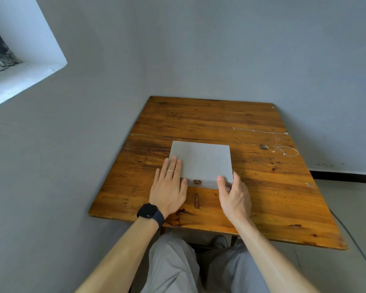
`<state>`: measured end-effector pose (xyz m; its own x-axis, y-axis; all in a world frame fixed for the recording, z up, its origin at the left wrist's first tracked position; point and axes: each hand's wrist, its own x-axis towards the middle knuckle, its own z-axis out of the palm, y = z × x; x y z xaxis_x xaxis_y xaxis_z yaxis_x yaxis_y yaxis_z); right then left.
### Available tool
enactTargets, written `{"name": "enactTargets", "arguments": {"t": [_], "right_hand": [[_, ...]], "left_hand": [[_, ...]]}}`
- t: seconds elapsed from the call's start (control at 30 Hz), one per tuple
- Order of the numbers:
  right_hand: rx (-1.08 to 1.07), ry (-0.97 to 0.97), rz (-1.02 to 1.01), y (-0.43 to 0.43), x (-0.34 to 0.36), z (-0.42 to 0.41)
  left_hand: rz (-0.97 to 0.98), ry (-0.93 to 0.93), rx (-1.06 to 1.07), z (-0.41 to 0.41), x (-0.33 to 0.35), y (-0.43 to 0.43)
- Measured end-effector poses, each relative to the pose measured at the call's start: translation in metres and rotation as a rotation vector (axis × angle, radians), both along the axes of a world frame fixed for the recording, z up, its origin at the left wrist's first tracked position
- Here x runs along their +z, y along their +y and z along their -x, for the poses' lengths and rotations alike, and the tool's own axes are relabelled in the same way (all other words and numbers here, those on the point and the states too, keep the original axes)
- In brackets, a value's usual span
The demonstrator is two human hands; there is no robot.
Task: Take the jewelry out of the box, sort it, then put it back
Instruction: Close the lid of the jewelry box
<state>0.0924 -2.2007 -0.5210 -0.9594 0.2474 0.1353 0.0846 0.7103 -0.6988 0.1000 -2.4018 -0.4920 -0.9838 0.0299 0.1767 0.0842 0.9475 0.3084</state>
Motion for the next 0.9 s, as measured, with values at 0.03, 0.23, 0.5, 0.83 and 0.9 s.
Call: {"name": "enactTargets", "arguments": {"t": [0.03, 0.23, 0.5, 0.83, 0.9], "right_hand": [[-0.014, 0.000, 0.017, -0.003, 0.001, -0.001], [-0.068, -0.003, 0.021, -0.026, 0.003, -0.016], [-0.113, 0.004, 0.046, -0.032, 0.005, -0.013], [-0.075, 0.060, -0.045, -0.027, -0.009, -0.015], [-0.090, 0.058, -0.054, -0.028, -0.010, -0.014]], "left_hand": [[-0.014, 0.036, 0.010, -0.002, -0.005, 0.001], [-0.098, 0.126, 0.042, 0.002, -0.015, 0.003], [-0.093, 0.102, 0.066, 0.004, -0.019, 0.003], [-0.055, 0.103, 0.068, 0.004, -0.021, 0.001], [-0.041, 0.089, 0.064, 0.004, -0.022, 0.001]]}}
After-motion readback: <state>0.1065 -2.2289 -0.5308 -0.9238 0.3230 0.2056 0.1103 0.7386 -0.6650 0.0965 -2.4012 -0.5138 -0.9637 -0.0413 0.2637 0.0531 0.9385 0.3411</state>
